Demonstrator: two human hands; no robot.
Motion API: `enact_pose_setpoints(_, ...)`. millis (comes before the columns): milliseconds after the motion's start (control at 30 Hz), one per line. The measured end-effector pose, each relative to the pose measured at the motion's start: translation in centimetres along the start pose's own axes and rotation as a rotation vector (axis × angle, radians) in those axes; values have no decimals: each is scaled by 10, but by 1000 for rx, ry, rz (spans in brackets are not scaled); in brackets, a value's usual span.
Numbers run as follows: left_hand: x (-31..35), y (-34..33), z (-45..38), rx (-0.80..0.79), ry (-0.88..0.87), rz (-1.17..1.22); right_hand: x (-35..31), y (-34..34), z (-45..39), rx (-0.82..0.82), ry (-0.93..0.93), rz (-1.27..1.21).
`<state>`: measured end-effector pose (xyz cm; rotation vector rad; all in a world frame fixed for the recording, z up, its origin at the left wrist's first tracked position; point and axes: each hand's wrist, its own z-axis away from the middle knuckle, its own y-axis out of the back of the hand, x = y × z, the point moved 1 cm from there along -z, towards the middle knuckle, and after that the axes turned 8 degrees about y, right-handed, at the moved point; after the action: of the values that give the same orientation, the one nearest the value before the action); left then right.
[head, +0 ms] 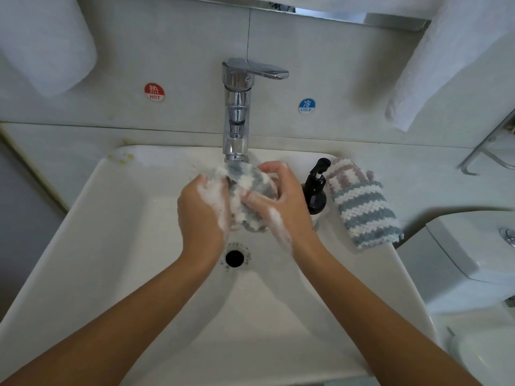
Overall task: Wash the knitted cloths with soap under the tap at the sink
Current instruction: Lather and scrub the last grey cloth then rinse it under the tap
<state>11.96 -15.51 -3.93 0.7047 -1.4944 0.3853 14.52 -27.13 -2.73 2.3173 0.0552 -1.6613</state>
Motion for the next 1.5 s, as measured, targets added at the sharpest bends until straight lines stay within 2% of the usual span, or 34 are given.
enact_pose_setpoints(100, -1, 3, -11, 41, 126, 62, 3, -5, 3, -41, 62, 74)
enact_pose_setpoints(167, -4, 5, -14, 38, 123, 58, 6, -8, 3, -34, 98, 63)
enact_pose_setpoints(300, -5, 4, -6, -21, -53, -46, 3, -10, 4, 78, 141, -3)
enact_pose_setpoints(500, -2, -8, 20, -185, -230, -190, 3, -4, -2, 323, -9, -112)
enact_pose_setpoints(600, -1, -9, 26, -188, -305, -169, 7, -4, -6, 355, -46, -97)
enact_pose_setpoints(667, -4, -10, 23, -163, -268, -108, 8, -9, -2, 296, -77, -119)
enact_pose_setpoints(800, -8, -12, -3, -139, 104, 102, 2, -24, 15, 134, -53, -101)
enact_pose_setpoints(833, -8, -11, -2, -136, 114, 126, -3, -24, 15, 135, -25, -80)
enact_pose_setpoints(900, -4, -9, 16, -142, -16, 101, -6, -20, 6, 221, -7, -121)
enact_pose_setpoints(1000, -2, -14, 37, -215, -153, 73, 0, -12, -8, 359, -113, -273)
enact_pose_setpoints(1133, -8, -17, 5, -119, -75, 22, 3, -19, 7, 102, -56, -122)
enact_pose_setpoints(1233, -6, -12, 12, -92, -96, 29, 0, -24, 4, 180, -113, -161)
enact_pose_setpoints(1333, 1, -12, 34, -184, -135, 73, 5, -19, -8, 317, -245, -282)
enact_pose_setpoints(1400, 5, -16, 30, -178, -69, 136, 5, -17, -6, 344, -233, -289)
enact_pose_setpoints(1500, 6, -20, 10, -90, 105, 187, 4, -24, 8, 259, -130, -264)
